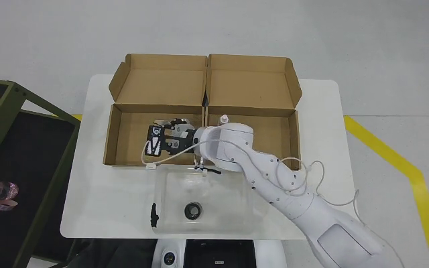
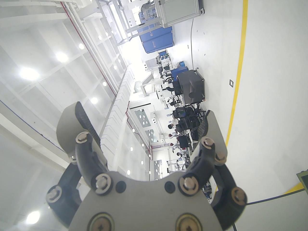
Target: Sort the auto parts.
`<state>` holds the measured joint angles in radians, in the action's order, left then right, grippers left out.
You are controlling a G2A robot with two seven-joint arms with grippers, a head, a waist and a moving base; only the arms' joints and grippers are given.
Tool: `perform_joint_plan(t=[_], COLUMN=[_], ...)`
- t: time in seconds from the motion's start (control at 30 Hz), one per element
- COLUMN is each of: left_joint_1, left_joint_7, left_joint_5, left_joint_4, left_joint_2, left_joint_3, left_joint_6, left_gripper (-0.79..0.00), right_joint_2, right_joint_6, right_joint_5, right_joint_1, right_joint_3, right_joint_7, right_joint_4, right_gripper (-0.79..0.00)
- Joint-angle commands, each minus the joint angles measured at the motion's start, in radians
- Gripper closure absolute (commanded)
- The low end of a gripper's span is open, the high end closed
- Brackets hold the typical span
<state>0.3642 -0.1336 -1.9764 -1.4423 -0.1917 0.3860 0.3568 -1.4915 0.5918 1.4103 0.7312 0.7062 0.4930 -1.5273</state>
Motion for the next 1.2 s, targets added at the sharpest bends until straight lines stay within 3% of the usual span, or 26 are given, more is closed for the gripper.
perform_joint_plan(t=[0.0,0.4,0.63,1.17], left_joint_1=[0.000,0.000,0.000,0.000], left_joint_7=[0.000,0.000,0.000,0.000], left_joint_5=[0.000,0.000,0.000,0.000], left_joint_4=[0.000,0.000,0.000,0.000], left_joint_2=[0.000,0.000,0.000,0.000], left_joint_3=[0.000,0.000,0.000,0.000], left_joint_6=[0.000,0.000,0.000,0.000], left_gripper=[-0.785,-0.785,-0.785,-0.785], right_joint_2=[0.011,0.070,0.096,0.148], right_joint_6=[0.025,0.165,0.215,0.277], right_joint_5=[0.005,0.055,0.080,0.148], right_joint_1=[0.036,0.237,0.337,0.508], right_joint_3=[0.018,0.094,0.112,0.145], right_joint_7=[0.008,0.046,0.035,0.002], right_joint_4=[-0.059,-0.330,-0.382,-0.424], right_gripper=[-0.443,-0.502,-0.542,-0.554])
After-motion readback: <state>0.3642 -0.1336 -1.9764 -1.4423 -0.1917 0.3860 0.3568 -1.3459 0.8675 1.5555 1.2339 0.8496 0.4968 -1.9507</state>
